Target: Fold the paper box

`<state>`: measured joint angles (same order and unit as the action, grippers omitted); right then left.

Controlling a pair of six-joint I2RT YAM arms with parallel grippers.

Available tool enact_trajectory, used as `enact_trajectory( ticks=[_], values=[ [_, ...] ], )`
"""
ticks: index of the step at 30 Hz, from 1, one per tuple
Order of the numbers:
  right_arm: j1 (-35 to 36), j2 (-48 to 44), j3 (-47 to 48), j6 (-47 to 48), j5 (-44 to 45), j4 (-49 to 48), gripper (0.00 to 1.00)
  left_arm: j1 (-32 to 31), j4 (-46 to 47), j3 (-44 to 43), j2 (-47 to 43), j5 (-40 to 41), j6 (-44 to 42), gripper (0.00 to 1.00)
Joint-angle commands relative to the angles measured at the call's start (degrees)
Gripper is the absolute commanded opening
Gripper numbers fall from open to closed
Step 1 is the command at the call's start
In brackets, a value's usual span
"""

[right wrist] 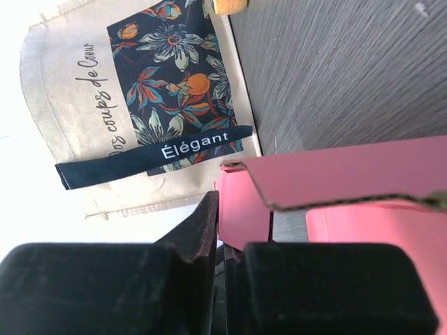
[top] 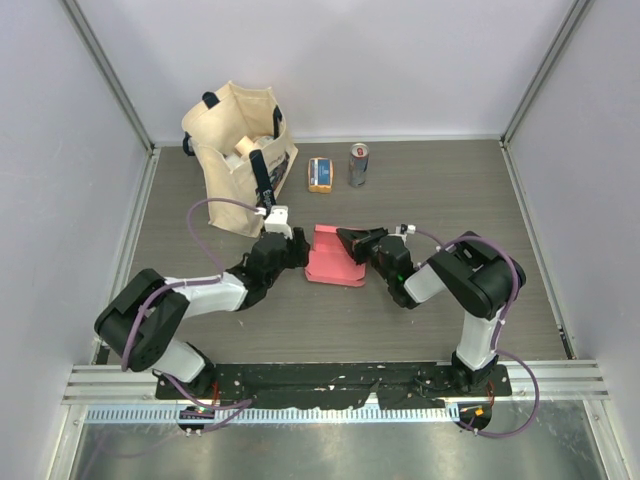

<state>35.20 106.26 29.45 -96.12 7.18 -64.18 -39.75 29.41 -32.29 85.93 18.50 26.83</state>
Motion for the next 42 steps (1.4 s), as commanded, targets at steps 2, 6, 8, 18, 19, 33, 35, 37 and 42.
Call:
enact_trajectory(
  ticks=[2,6,8,18,19,33,35,37,42],
  values=[
    [0.1,-2.8,0.2,2.8,-0.6,4.1,0.15,1.0,1.8,-1.3,-1.3,-7.8,-2.1,0.59],
    [0.2,-3.6,0.9,4.6,-1.6,4.9,0.25,1.1,2.1,-5.1,4.0,-8.4,-3.1,0.58],
    [0.1,-4.7,1.2,7.0,-1.9,7.5,0.36,1.1,2.1,-5.4,4.5,-8.6,-2.7,0.58],
    [0.1,-17.2,2.8,20.2,-2.6,26.3,0.60,1.1,2.8,-2.7,2.9,-8.6,-2.7,0.58],
    [0.1,-18.5,2.9,20.6,-3.7,27.4,0.61,1.1,2.7,-2.5,2.5,-9.0,-2.9,0.57],
    [-6.2,-41.4,10.8,61.3,-7.5,73.6,0.60,1.0,3.8,-4.3,5.5,-8.9,-7.3,0.51],
    [-8.0,-41.6,13.4,63.2,-6.7,77.2,0.59,0.6,5.1,-4.8,6.8,-6.9,-7.6,0.50],
    [-9.5,-41.4,14.6,64.2,-4.9,79.8,0.58,0.1,6.4,-5.1,8.3,-5.2,-8.7,0.49],
    [-10.0,-37.2,19.2,66.1,-5.2,84.0,0.50,-0.9,9.4,-7.4,11.4,0.0,-10.6,0.46]
  ],
)
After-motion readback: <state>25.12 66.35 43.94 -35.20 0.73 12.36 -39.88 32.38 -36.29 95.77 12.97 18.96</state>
